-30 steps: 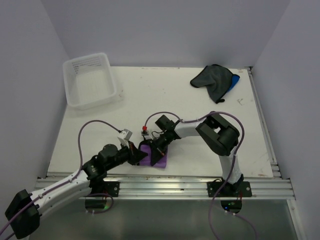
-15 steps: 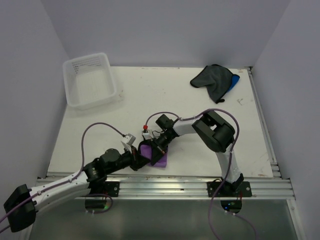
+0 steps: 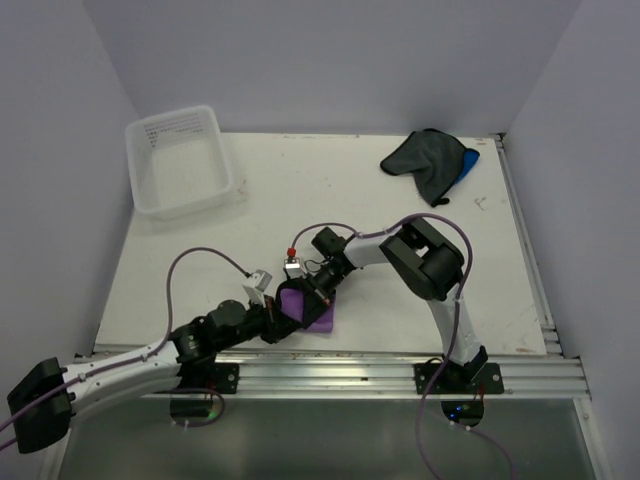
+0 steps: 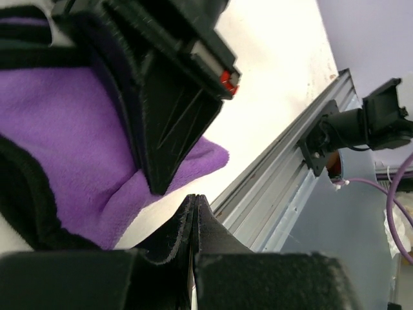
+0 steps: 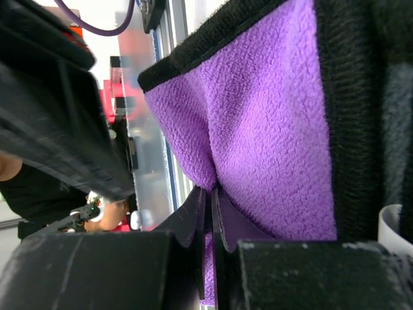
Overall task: Roll the towels
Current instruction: Roll the towel
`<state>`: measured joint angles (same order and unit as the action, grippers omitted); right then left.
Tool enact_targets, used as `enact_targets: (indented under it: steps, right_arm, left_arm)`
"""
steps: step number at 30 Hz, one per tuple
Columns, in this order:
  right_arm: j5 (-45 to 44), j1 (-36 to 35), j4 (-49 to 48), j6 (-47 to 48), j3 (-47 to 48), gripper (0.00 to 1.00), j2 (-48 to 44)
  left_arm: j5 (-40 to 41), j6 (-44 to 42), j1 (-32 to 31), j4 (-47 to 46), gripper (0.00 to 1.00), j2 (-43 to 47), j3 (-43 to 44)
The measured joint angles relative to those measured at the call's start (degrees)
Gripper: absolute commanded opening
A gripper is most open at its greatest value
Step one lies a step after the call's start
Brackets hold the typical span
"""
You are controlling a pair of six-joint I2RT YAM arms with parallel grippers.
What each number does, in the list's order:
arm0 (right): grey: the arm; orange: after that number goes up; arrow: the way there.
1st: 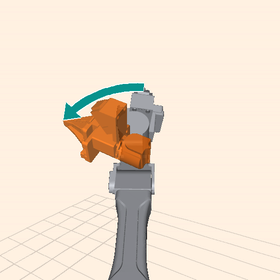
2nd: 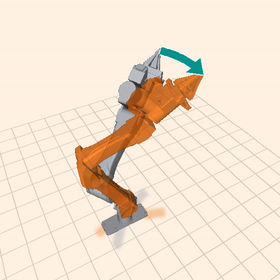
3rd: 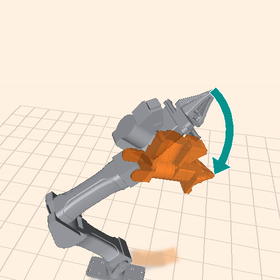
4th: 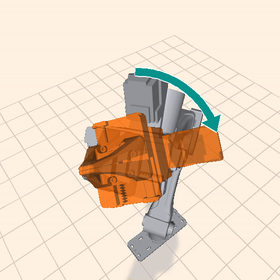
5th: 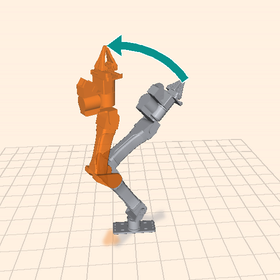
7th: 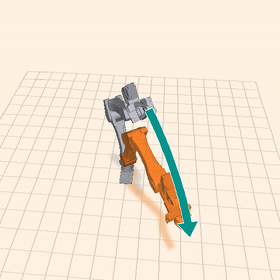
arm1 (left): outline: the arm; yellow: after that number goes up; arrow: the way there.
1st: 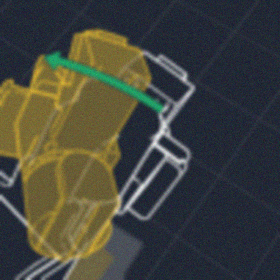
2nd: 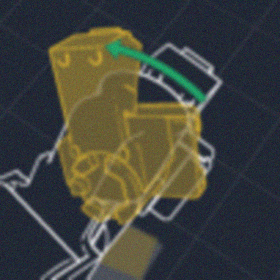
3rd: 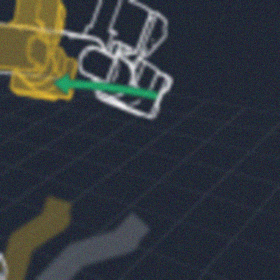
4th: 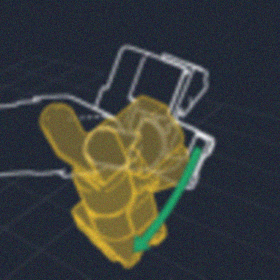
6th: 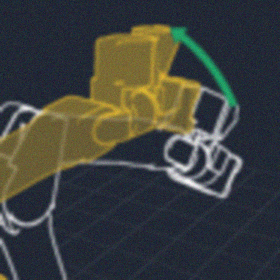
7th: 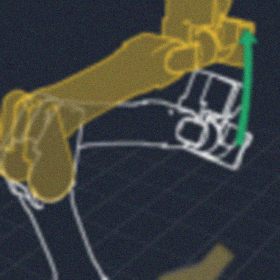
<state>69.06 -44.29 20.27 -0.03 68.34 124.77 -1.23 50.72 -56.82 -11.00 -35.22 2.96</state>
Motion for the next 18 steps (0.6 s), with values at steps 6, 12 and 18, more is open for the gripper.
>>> enact_targets:
  steps: [6,12,18]
  right_arm:
    - [0.7,0.2,0.4,0.2,0.4,0.00,0.4]
    - [0.7,0.2,0.4,0.2,0.4,0.00,0.4]
    - [0.5,0.2,0.7,0.9,0.5,0.00,0.4]
  left_arm:
    - [3.0,4.3,0.0,2.4,0.00,-4.9,0.0]
    - [4.9,7.2,0.0,2.9,0.00,-11.3,0.0]
    - [5.4,8.8,-0.3,1.0,0.00,-13.2,0.0]
